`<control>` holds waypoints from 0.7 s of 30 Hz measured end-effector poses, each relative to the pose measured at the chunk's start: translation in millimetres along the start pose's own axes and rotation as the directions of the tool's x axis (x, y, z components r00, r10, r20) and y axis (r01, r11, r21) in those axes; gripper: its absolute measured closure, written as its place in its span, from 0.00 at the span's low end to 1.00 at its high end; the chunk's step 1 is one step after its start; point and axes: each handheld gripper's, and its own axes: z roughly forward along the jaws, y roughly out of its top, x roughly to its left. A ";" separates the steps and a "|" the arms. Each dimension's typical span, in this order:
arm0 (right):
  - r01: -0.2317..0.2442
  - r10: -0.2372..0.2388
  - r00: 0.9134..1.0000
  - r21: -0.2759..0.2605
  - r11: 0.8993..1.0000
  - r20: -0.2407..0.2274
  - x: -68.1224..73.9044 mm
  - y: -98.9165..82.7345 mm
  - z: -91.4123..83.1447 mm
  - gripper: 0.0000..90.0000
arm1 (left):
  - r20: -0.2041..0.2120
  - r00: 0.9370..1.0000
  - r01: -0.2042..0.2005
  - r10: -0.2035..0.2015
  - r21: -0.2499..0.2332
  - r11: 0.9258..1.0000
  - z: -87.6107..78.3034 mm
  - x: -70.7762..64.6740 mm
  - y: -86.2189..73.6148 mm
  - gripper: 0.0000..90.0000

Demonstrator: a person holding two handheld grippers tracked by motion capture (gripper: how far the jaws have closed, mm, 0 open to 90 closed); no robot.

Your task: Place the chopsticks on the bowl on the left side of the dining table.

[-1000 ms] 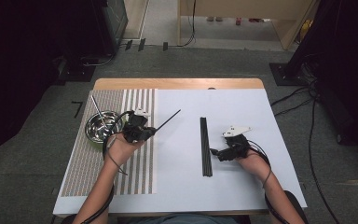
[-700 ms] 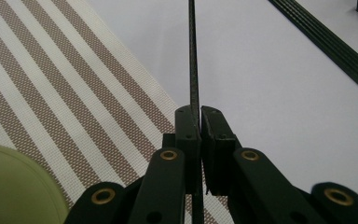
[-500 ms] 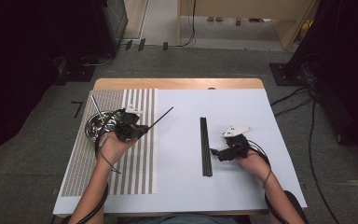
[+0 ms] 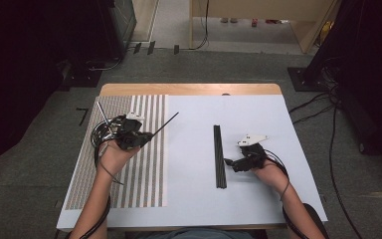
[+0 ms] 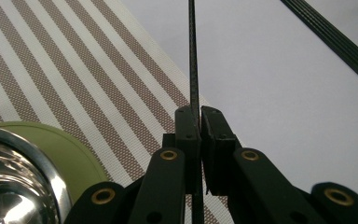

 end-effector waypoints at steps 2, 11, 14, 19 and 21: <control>0.000 0.000 1.000 0.001 1.000 0.000 0.0 0.0 0.0 0.12 | 0.000 1.000 0.002 -0.002 -0.003 1.000 -0.7 1.2 -0.4 0.97; 0.000 0.000 1.000 0.001 1.000 0.000 0.0 0.0 0.0 0.12 | -0.007 1.000 0.007 -0.007 -0.009 1.000 -6.2 7.1 -2.7 0.97; 0.000 0.000 1.000 0.000 1.000 0.000 0.0 0.0 0.0 0.12 | -0.008 1.000 0.013 -0.013 -0.012 1.000 -8.3 9.0 -3.6 0.97; 0.000 0.000 1.000 0.001 1.000 0.000 0.0 0.0 0.0 0.12 | -0.007 1.000 0.013 -0.013 -0.010 1.000 -10.7 11.6 -4.9 0.97; 0.000 0.000 1.000 0.000 1.000 0.000 0.0 0.0 0.0 0.12 | -0.009 1.000 0.013 -0.013 -0.011 1.000 -11.3 12.2 -5.3 0.97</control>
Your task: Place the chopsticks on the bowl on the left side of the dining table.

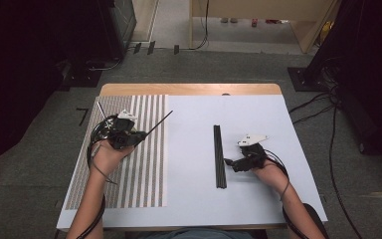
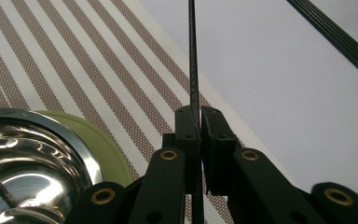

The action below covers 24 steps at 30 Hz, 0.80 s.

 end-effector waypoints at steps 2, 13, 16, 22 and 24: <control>0.000 0.000 1.000 0.000 1.000 0.000 0.0 0.0 0.0 0.12 | 0.000 1.000 0.011 -0.011 -0.006 1.000 -2.0 2.5 -0.8 0.97; 0.000 0.000 1.000 0.000 1.000 -0.001 0.0 0.0 0.0 0.12 | -0.017 1.000 0.015 -0.015 -0.010 1.000 -9.0 10.6 -4.4 0.97; 0.000 0.000 1.000 0.001 1.000 0.000 0.0 0.0 0.0 0.12 | -0.017 1.000 0.023 -0.023 -0.009 1.000 -10.1 13.1 -6.0 0.97; 0.000 0.000 1.000 0.001 1.000 0.000 0.0 0.0 0.0 0.12 | -0.027 0.999 0.027 -0.027 -0.011 1.000 -11.8 16.4 -8.0 0.97; 0.001 -0.001 1.000 0.001 1.000 -0.001 0.0 0.0 0.0 0.12 | -0.035 0.999 0.024 -0.024 -0.012 1.000 -12.6 17.6 -8.6 0.97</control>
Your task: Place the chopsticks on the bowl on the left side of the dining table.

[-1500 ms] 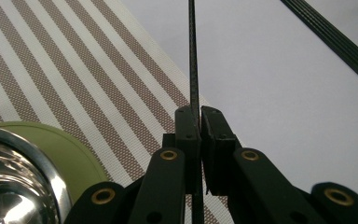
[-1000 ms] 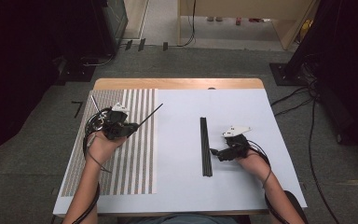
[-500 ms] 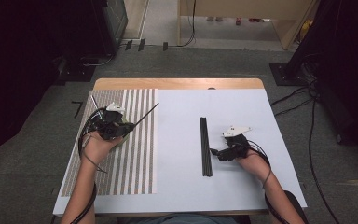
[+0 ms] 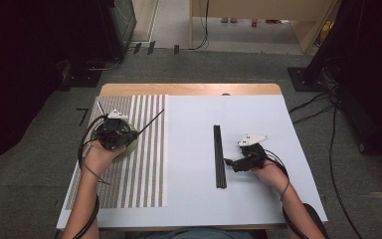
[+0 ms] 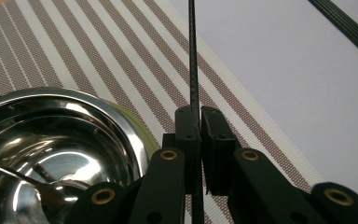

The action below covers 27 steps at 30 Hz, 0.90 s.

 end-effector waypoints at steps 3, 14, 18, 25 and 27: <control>-0.001 0.001 1.000 0.000 1.000 0.001 0.0 0.0 -0.1 0.12 | -0.002 1.000 0.000 0.000 0.002 1.000 -1.4 2.2 -0.8 0.97; 0.000 0.000 1.000 0.000 1.000 0.000 0.0 0.0 0.0 0.12 | -0.017 0.999 0.030 -0.030 0.007 1.000 -7.9 14.4 -6.8 0.97; -0.001 0.001 1.000 0.001 1.000 0.001 0.1 0.0 -0.1 0.12 | -0.022 0.999 0.039 -0.039 0.008 0.999 -9.6 19.1 -9.5 0.97; -0.001 0.001 1.000 0.000 1.000 0.000 0.1 0.0 0.0 0.12 | -0.033 0.998 0.045 -0.045 0.010 0.999 -12.0 24.7 -13.3 0.97; 0.000 0.000 1.000 0.001 1.000 0.001 0.0 0.0 -0.1 0.12 | -0.035 0.998 0.049 -0.048 0.010 0.999 -12.6 26.7 -14.5 0.97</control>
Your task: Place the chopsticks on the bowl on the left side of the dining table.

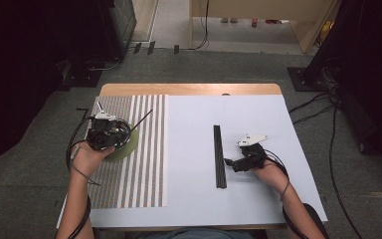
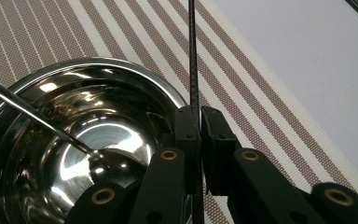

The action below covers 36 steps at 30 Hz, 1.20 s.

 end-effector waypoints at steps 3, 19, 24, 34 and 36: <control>0.000 0.000 1.000 0.000 1.000 0.000 0.0 0.0 0.0 0.12 | -0.001 1.000 0.009 -0.009 -0.003 1.000 -0.4 3.4 -1.8 0.97; 0.000 0.000 1.000 -0.001 1.000 0.000 0.0 0.0 0.0 0.12 | -0.004 1.000 0.029 -0.029 -0.001 1.000 -1.6 14.6 -8.9 0.97; 0.000 0.000 1.000 0.000 1.000 -0.001 0.0 0.0 0.1 0.12 | -0.005 0.999 0.036 -0.036 0.008 0.999 0.8 18.3 -12.4 0.97; 0.000 0.000 1.000 0.000 1.000 0.000 -0.1 0.0 0.0 0.12 | -0.013 0.999 0.047 -0.047 0.001 0.999 -0.3 25.0 -16.8 0.97; 0.000 0.000 1.000 -0.001 1.000 0.000 0.0 0.0 0.0 0.12 | -0.014 0.999 0.052 -0.052 -0.001 0.999 -1.2 26.9 -17.8 0.97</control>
